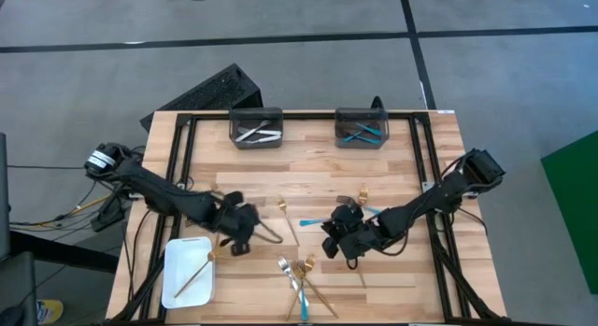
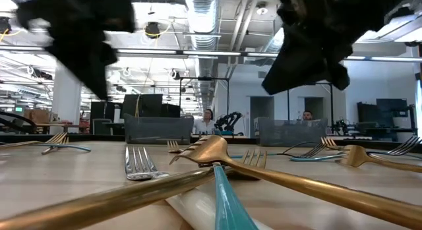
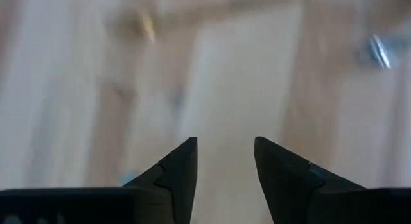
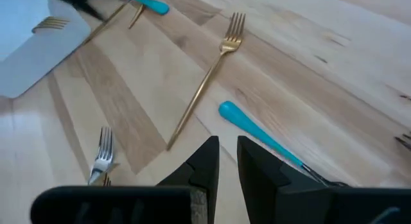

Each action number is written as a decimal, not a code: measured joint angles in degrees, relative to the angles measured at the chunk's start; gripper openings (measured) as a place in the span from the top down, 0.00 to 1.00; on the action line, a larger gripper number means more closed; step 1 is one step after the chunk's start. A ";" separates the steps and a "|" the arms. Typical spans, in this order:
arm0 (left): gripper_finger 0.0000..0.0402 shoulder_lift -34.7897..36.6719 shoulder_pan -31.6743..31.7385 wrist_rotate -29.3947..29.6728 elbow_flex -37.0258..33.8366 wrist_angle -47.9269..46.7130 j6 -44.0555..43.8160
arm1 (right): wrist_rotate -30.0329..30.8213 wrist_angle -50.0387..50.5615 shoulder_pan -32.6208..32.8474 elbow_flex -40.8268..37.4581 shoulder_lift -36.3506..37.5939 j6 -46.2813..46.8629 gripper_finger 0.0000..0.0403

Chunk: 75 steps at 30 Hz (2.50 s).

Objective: Sort silverware by color (type)
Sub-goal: Adjust the gold spoon in the white bin

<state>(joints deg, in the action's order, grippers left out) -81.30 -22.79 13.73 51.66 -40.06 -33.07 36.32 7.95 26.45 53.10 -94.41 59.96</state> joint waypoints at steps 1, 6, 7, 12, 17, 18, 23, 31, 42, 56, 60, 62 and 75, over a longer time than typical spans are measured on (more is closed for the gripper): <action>0.66 0.34 -1.49 -1.44 0.09 -1.69 -2.57 | 0.06 -0.86 -0.48 0.00 -0.64 -0.02 0.80; 0.66 0.58 -8.97 -6.26 0.04 -4.67 -9.57 | -0.16 -8.67 -2.67 -0.04 -3.89 -3.38 0.80; 0.65 0.58 -10.51 -6.40 -0.01 -4.68 -10.67 | -0.26 -10.88 -2.95 0.00 -4.41 -4.43 0.80; 0.57 0.60 -15.00 -4.61 -0.09 -6.13 -15.74 | -3.15 -17.77 -3.83 0.00 -6.15 -9.42 0.80; 0.48 0.62 -15.51 -3.14 -0.35 -7.75 -19.45 | -3.45 -20.64 -4.14 0.00 -6.21 -10.95 0.80; 0.48 0.62 -15.51 -3.53 -0.41 -8.70 -20.32 | -3.48 -20.52 -4.13 0.00 -6.21 -10.96 0.80; 0.49 0.62 -16.24 -5.94 -0.44 -14.38 -24.58 | -3.48 -20.53 -3.55 0.00 -6.21 -10.97 0.80; 0.50 0.62 -17.13 -5.93 -0.44 -14.61 -25.04 | -3.45 -20.46 -3.62 0.00 -6.21 -10.97 0.80; 0.84 0.62 -17.13 -6.21 -0.40 -14.21 -24.67 | -3.45 -20.46 -3.60 0.00 -6.21 -10.93 0.80; 0.99 0.68 -17.13 -6.81 -0.27 -14.47 -24.02 | -3.45 -20.51 -3.60 0.00 -6.21 -10.86 0.80; 0.94 0.68 -17.15 -5.59 1.44 -15.27 -22.28 | -3.45 -20.58 -3.60 0.00 -6.21 -10.87 0.80; 0.89 0.68 -17.17 -5.15 2.84 -15.59 -20.69 | -3.48 -20.62 -3.60 0.00 -6.19 -10.86 0.80; 0.49 -4.15 -16.52 -5.04 2.21 -16.13 -20.64 | -3.48 -20.46 -3.20 0.00 -6.16 -11.63 0.80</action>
<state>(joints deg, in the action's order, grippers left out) -85.45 -39.31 8.69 53.87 -56.19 -53.71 32.84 -12.51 23.24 53.10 -100.57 48.33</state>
